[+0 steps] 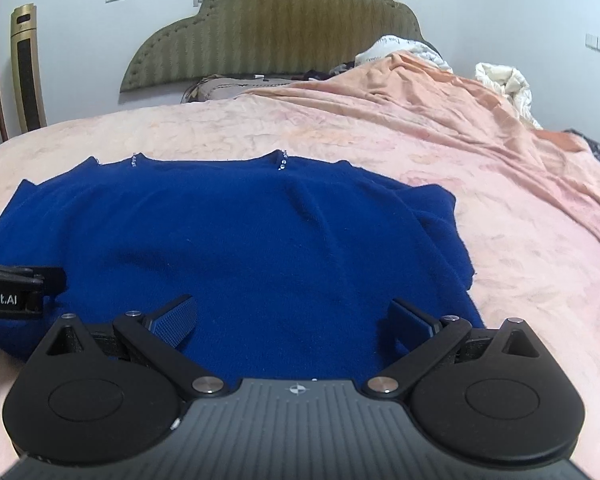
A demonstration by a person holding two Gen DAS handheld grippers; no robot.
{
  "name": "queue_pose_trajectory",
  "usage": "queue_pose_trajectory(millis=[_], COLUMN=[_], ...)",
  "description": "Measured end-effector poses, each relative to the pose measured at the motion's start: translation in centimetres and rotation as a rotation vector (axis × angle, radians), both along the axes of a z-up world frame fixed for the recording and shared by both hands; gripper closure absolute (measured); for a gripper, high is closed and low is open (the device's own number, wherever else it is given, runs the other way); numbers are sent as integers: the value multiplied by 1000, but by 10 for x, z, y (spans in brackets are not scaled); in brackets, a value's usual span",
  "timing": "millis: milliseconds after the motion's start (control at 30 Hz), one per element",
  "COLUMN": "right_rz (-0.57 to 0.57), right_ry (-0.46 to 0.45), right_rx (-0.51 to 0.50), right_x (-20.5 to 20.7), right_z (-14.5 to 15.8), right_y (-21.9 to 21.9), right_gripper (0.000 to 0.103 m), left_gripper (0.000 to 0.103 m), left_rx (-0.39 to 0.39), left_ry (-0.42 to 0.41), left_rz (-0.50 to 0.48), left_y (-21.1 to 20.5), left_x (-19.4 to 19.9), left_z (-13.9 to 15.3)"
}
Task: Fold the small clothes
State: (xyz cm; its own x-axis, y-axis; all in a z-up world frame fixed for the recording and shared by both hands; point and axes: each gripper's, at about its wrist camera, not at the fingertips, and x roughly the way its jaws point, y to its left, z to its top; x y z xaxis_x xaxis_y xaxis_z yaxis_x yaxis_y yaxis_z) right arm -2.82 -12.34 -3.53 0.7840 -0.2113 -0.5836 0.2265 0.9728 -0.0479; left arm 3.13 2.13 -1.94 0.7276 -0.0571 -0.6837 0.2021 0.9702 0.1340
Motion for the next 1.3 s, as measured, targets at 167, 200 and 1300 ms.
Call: queue_pose_trajectory(millis=[167,200,1300], right_rz=[24,31,36], right_ry=[4,2,13], right_rx=[-38,-42,-20], right_x=[-2,-2,-10], right_z=[4,5,7], right_y=[9,11,11], right_gripper=[1,1,1], left_gripper=[0,0,0], left_rx=[21,23,44], left_ry=[3,3,28], left_rz=[1,2,9], left_y=[0,0,-3], left_x=[0,0,6], left_z=[3,3,9])
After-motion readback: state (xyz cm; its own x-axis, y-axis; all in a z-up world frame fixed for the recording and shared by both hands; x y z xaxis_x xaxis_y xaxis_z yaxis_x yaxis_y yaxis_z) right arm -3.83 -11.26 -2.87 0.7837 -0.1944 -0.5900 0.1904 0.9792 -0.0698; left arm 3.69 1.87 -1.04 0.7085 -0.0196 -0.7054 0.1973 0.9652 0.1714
